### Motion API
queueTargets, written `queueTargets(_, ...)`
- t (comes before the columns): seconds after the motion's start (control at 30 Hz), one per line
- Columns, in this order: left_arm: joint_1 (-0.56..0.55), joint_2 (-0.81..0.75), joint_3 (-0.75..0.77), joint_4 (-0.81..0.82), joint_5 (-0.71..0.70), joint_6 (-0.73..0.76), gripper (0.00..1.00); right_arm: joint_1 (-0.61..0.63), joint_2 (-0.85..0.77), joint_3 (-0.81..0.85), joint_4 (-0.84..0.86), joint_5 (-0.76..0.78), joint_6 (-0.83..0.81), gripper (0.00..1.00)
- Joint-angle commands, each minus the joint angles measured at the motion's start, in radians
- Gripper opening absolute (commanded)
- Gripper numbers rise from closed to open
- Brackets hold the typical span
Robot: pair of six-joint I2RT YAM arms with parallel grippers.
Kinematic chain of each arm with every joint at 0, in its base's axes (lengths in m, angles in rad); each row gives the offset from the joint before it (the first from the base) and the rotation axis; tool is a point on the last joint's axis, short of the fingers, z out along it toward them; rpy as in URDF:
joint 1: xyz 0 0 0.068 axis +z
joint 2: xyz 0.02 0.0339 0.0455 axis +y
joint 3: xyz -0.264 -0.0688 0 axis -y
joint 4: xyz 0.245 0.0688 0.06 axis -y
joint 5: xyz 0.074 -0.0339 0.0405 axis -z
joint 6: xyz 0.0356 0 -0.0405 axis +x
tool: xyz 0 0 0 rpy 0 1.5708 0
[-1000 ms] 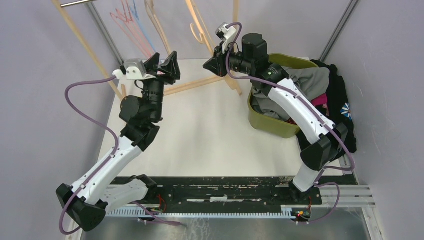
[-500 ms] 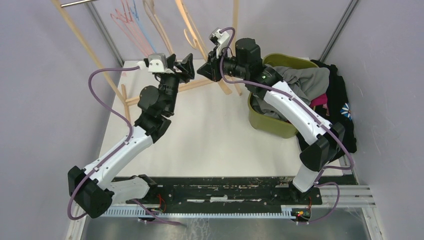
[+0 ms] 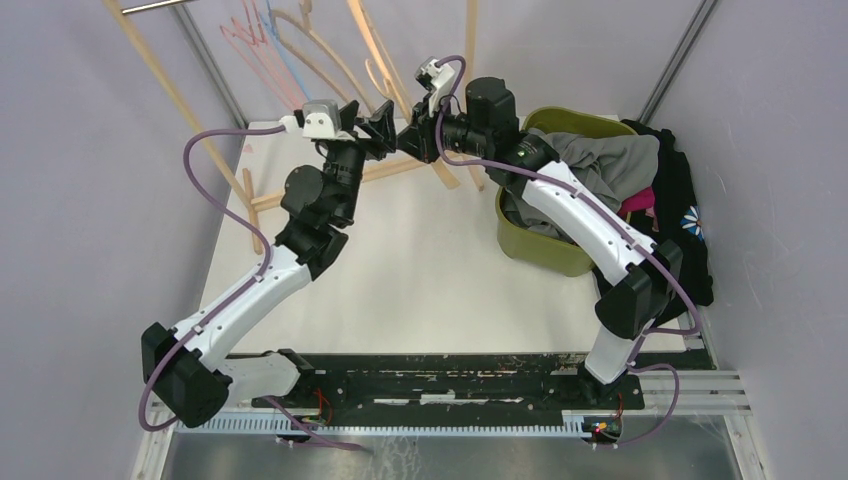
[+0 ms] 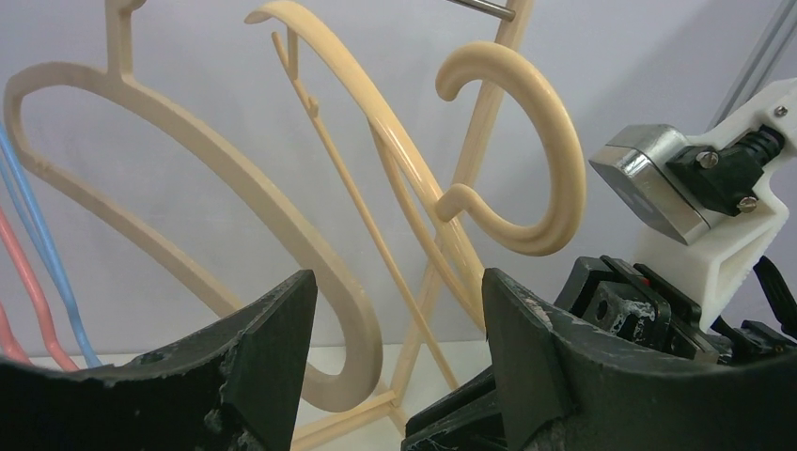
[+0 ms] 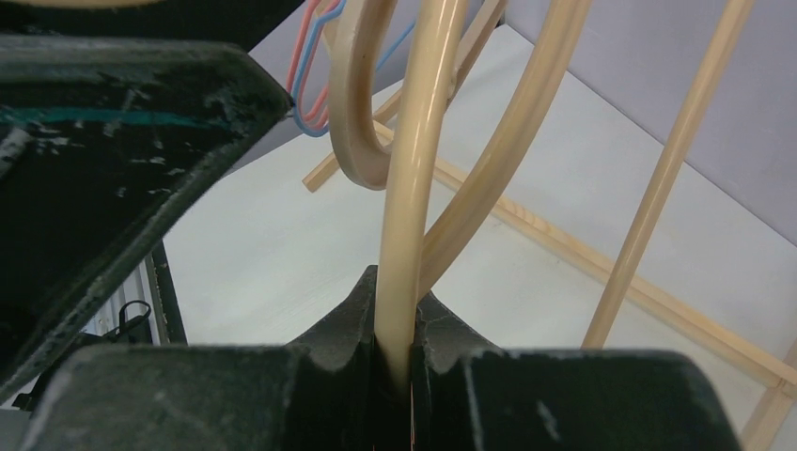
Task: Remove the skirt from the hanger
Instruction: Place the hanger at the clothesline.
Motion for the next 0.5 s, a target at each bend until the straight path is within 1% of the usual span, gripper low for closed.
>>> queueTargets(0.0,-0.005,0.015,0.045,0.061,0.017,-0.022,0.72,0.009,-0.008,0.026,0.081,-0.021,0.008,0.01)
queueTargets(0.17,-0.009,0.034,0.057,0.069,0.028,-0.037,0.72,0.027,-0.011,0.026,0.074,-0.025,0.003,0.01)
queueTargets(0.47,-0.019,0.073,0.099,0.068,0.036,-0.014,0.72,0.072,-0.035,-0.003,0.052,-0.022,-0.02,0.01)
